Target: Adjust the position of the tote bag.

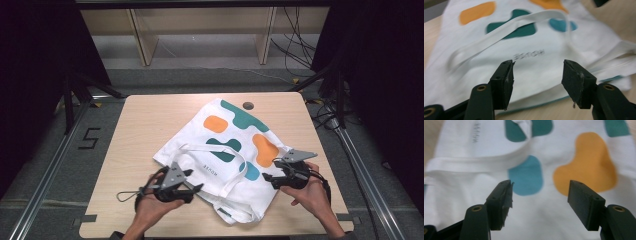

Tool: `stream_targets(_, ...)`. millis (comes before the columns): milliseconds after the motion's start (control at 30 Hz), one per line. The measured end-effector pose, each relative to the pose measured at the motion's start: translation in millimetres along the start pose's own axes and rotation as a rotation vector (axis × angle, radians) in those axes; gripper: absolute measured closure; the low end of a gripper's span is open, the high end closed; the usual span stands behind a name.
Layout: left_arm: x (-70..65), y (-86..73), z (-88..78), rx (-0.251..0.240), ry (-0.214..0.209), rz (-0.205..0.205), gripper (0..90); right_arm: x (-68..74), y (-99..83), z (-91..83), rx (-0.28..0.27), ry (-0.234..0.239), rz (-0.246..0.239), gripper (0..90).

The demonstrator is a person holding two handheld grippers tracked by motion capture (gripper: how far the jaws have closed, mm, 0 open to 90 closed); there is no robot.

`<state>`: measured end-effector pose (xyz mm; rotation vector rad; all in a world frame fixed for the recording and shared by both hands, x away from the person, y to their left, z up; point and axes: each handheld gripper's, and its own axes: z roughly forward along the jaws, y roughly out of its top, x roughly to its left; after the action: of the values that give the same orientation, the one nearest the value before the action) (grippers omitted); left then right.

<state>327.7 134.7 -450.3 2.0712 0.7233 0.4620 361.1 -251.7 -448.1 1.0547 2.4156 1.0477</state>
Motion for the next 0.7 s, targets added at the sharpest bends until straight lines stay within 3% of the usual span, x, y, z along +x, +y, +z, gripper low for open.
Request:
stream_targets(33, 7.9, -5.2, -3.0, 0.013, 0.018, -0.02, 38.9, 13.6, 2.8, 0.8, -0.013, 0.035, -0.017, 35.8)
stream_targets(67, 13.1, -10.5, -3.7, 0.001, 0.036, -0.066, 38.9, 13.6, 2.8, 0.8, -0.013, 0.035, -0.017, 35.8)
stream_targets(100, 21.0, -14.7, -6.2, 0.021, 0.051, -0.055, 37.2, 21.1, 4.2, 1.1, -0.012, 0.057, -0.026, 35.2)
stream_targets(133, 24.4, -19.0, -7.3, 0.021, 0.064, -0.101, 35.6, 27.6, 5.0, 3.0, -0.022, 0.079, -0.051, 34.9)
stream_targets(167, 30.6, -22.1, -10.1, 0.037, 0.073, -0.086, 34.4, 34.6, 5.3, 3.8, -0.021, 0.094, -0.065, 34.6)
stream_targets(200, 33.9, -25.0, -11.4, 0.038, 0.085, -0.105, 34.4, 41.2, 5.2, 5.2, -0.015, 0.107, -0.08, 33.9)
stream_targets(267, 42.8, -29.5, -15.1, 0.051, 0.119, -0.099, 33.0, 52.4, 4.1, 7.6, 0.002, 0.124, -0.11, 32.8)
stream_targets(300, 49.2, -35.0, -17.7, 0.054, 0.134, -0.141, 31.5, 61.7, 2.0, 9.7, 0.013, 0.14, -0.128, 32.4)
stream_targets(400, 56.6, -38.9, -21.4, 0.071, 0.162, -0.122, 31.3, 70.3, -1.7, 14.1, 0.016, 0.142, -0.144, 32.2)
stream_targets(433, 60.4, -41.6, -22.5, 0.082, 0.174, -0.112, 31.3, 72.9, -3.0, 14.8, 0.04, 0.151, -0.153, 32.1)
stream_targets(467, 62.2, -43.5, -22.2, 0.086, 0.187, -0.127, 31.1, 75.1, -5.2, 17.9, 0.041, 0.147, -0.156, 31.6)
stream_targets(567, 68.8, -49.7, -23.6, 0.13, 0.2, -0.124, 30.6, 78.8, -10.6, 23.7, 0.063, 0.13, -0.179, 31.6)
stream_targets(600, 69.6, -50.8, -24.2, 0.15, 0.208, -0.127, 30.3, 80.7, -12.0, 24.0, 0.094, 0.127, -0.16, 31.7)
stream_targets(667, 70.5, -54.2, -21.8, 0.144, 0.203, -0.146, 29.3, 82.3, -14.7, 27.0, 0.098, 0.143, -0.189, 32.6)
stream_targets(700, 69.3, -55.9, -19.6, 0.134, 0.212, -0.174, 29.0, 83.7, -15.2, 27.6, 0.106, 0.139, -0.199, 32.8)
